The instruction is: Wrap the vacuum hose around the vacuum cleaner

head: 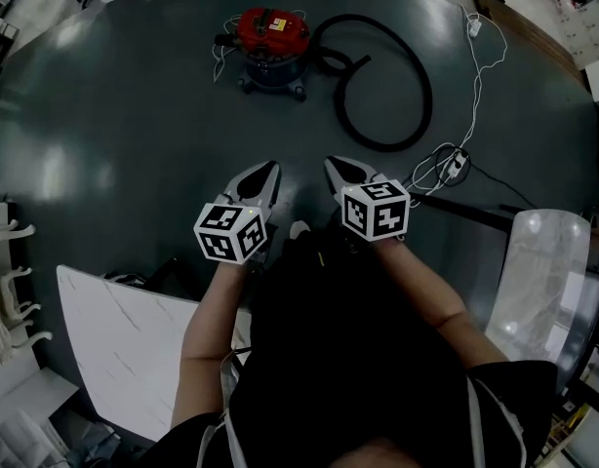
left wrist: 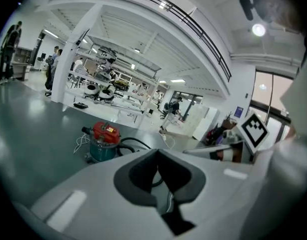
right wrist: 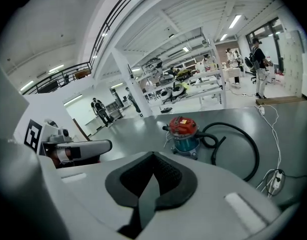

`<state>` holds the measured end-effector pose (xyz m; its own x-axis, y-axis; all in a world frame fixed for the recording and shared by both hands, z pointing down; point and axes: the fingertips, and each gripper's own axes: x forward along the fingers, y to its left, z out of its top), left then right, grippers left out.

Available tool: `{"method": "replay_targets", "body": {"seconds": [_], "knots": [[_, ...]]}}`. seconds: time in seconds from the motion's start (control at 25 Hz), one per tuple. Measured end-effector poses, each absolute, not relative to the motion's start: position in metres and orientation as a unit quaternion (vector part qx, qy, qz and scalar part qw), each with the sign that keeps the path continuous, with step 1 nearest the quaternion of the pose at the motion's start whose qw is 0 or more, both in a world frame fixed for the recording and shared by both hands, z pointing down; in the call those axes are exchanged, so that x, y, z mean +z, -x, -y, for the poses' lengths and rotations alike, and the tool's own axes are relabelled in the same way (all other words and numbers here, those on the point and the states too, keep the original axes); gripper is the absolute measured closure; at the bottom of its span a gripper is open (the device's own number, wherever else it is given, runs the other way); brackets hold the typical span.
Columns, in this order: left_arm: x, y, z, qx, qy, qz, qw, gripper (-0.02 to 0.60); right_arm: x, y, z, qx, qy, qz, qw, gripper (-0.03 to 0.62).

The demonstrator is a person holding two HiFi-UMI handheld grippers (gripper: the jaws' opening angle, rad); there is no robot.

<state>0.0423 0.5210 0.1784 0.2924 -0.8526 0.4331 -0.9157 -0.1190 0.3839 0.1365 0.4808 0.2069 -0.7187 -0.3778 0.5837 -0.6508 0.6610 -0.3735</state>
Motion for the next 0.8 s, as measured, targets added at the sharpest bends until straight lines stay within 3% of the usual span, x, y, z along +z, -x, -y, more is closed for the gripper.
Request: {"method": "replay_targets", "body": {"seconds": [0.8], "knots": [[0.229,-0.093,-0.397,0.11,-0.769,0.536,0.33,0.574,0.258,-0.171,-0.371,0.318,-0.316,0.854,0.264,0.599]]}}
